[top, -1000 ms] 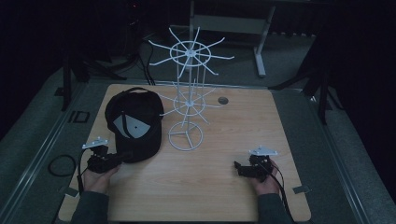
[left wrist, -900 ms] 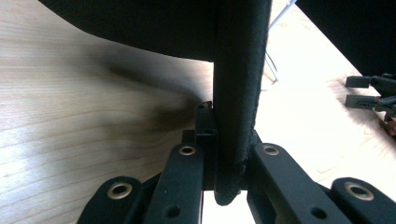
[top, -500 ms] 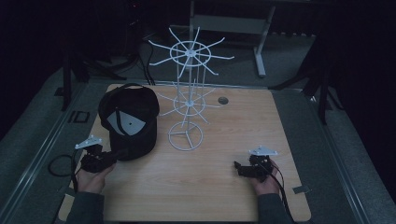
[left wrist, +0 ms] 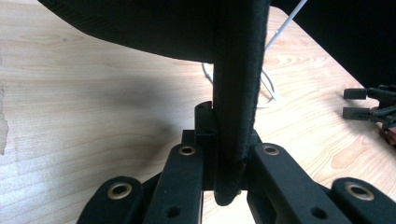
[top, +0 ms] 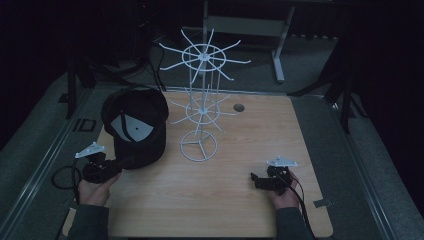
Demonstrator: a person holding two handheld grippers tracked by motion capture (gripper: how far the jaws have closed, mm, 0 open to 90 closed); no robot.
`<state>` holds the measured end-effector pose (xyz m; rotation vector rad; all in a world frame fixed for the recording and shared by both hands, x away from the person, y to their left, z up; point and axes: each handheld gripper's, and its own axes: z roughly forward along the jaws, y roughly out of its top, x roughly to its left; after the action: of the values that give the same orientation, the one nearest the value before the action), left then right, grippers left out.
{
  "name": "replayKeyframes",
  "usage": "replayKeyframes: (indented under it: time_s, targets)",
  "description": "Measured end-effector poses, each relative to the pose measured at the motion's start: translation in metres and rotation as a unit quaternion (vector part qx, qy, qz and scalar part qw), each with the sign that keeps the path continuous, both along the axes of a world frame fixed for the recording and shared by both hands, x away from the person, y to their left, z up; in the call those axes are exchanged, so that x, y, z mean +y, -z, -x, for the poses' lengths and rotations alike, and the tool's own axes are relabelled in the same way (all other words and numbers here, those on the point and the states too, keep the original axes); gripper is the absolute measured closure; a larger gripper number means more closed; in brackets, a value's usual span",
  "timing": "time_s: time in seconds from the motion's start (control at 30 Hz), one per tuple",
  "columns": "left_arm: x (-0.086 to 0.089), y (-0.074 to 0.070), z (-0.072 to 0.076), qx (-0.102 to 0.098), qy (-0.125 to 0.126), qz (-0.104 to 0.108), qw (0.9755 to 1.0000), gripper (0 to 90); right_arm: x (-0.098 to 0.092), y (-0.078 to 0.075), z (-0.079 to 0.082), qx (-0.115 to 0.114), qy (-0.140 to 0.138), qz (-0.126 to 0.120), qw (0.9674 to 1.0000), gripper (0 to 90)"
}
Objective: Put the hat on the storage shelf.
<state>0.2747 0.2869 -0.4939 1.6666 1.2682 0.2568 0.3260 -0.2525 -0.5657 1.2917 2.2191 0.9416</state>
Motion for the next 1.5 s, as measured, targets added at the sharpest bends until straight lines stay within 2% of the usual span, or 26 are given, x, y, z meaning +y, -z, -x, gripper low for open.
replayKeyframes:
  time_s: [1.5]
  targets:
    - [-0.004,-0.036,0.004,-0.037,0.002,-0.010,0.9993,86.5,0.000,0.000,0.000,0.000,0.000,0.000,1.0000,13.9]
